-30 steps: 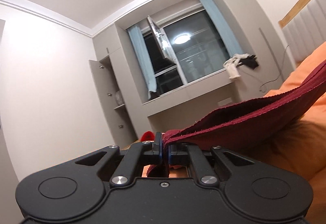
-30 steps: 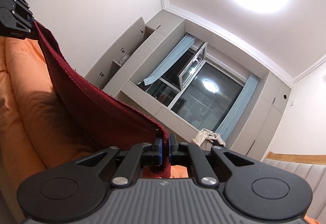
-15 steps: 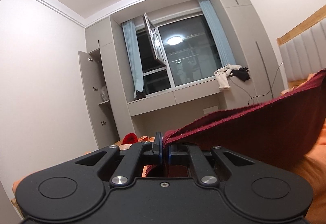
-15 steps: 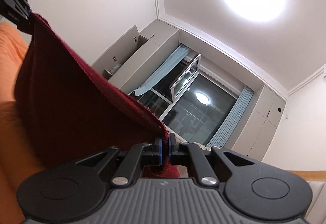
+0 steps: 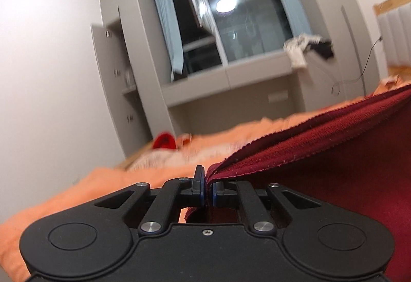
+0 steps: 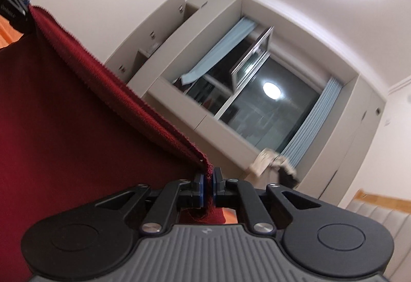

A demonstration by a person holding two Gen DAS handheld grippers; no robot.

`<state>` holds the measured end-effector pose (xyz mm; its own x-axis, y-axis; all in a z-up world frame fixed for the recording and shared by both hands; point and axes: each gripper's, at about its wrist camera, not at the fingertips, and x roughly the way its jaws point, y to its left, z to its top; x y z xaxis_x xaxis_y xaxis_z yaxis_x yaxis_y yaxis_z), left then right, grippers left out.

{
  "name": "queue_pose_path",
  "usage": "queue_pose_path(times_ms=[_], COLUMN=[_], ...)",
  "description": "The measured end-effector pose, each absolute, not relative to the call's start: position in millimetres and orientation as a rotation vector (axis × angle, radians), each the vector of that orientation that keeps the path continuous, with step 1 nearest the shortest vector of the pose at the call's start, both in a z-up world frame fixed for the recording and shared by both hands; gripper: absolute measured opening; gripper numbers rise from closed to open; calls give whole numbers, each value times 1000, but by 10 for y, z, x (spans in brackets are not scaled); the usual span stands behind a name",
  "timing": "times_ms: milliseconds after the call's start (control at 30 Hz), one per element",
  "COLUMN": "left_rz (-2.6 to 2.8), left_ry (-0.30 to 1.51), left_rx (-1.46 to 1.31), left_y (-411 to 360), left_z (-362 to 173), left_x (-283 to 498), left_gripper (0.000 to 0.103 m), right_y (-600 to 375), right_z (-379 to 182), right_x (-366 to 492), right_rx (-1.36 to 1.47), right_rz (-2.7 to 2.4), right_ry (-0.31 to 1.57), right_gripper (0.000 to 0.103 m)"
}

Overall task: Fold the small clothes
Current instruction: 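Lay the hem over the collar and open both grippers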

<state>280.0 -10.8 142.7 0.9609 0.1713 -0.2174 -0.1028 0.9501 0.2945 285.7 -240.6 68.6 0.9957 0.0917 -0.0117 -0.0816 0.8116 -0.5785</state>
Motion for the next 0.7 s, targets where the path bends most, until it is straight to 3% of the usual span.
queue_pose_path(times_ms=[200, 267, 367, 433, 500, 567, 600, 633, 700], left_rz=[153, 150, 137, 134, 139, 144, 147, 147, 151], left_ry=[375, 415, 486, 511, 529, 541, 549, 554, 558], left_rx=[263, 248, 211, 193, 180, 163, 151, 138, 106], left_y=[8, 52, 132, 181, 208, 210, 223, 240, 285], left_z=[1065, 930, 749, 677, 618, 561, 545, 533, 521], left_x=[3534, 3684, 3821, 3879, 3913, 3905, 3901, 3898, 3869], left_gripper=[8, 9, 9, 14, 20, 27, 38, 59, 83], right_y=[-2447, -2476, -2537, -2582, -2612, -2621, -2627, -2642, -2649], right_z=[361, 276, 184, 159, 150, 172, 191, 189, 183], right_x=[3303, 3386, 3447, 3468, 3483, 3494, 3511, 3498, 3476], right_rx=[-554, -553, -522, -506, -490, -488, -489, -489, -492], right_rz=[131, 148, 159, 157, 159, 156, 152, 149, 143], right_ry=[111, 159, 212, 231, 246, 255, 252, 247, 235], right_gripper=[6, 11, 24, 37, 42, 54, 71, 87, 96])
